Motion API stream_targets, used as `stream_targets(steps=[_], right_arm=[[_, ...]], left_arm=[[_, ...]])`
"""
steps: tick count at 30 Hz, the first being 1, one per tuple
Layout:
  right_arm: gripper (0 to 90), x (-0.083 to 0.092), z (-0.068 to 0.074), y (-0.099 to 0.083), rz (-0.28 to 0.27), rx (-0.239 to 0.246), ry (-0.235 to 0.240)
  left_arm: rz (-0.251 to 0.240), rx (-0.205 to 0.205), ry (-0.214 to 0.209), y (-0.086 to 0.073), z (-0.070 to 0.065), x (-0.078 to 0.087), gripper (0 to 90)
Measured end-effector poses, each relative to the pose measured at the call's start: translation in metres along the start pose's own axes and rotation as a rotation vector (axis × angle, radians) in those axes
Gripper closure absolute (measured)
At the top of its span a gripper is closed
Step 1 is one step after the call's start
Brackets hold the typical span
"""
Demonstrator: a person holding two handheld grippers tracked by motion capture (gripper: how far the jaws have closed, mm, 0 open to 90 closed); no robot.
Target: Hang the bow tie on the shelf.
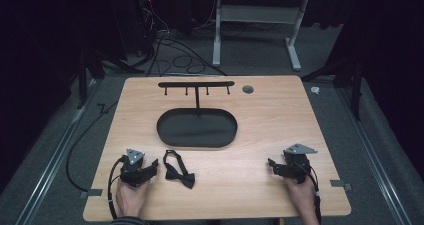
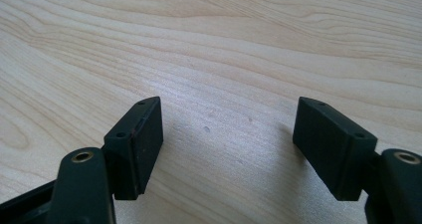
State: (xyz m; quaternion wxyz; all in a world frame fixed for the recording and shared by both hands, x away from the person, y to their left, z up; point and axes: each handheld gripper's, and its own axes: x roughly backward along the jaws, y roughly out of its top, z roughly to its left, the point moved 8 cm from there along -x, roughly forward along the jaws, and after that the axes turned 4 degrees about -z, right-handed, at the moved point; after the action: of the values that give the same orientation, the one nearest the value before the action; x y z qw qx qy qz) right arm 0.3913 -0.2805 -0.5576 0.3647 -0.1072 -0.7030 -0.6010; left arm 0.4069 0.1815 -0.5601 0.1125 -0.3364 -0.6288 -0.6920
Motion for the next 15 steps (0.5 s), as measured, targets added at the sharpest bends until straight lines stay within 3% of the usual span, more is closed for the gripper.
stream_targets(steps=[8,15], right_arm=[[29.1,0.0,0.0,0.0,0.0,-0.002,-0.002],[29.0,0.0,0.001,0.0,0.001,0.0,0.003]], left_arm=[[0.014,0.01,0.002,0.002,0.003,0.001,40.1],[-0.014,0.021,-0.004,0.013,0.007,0.011,39.9]])
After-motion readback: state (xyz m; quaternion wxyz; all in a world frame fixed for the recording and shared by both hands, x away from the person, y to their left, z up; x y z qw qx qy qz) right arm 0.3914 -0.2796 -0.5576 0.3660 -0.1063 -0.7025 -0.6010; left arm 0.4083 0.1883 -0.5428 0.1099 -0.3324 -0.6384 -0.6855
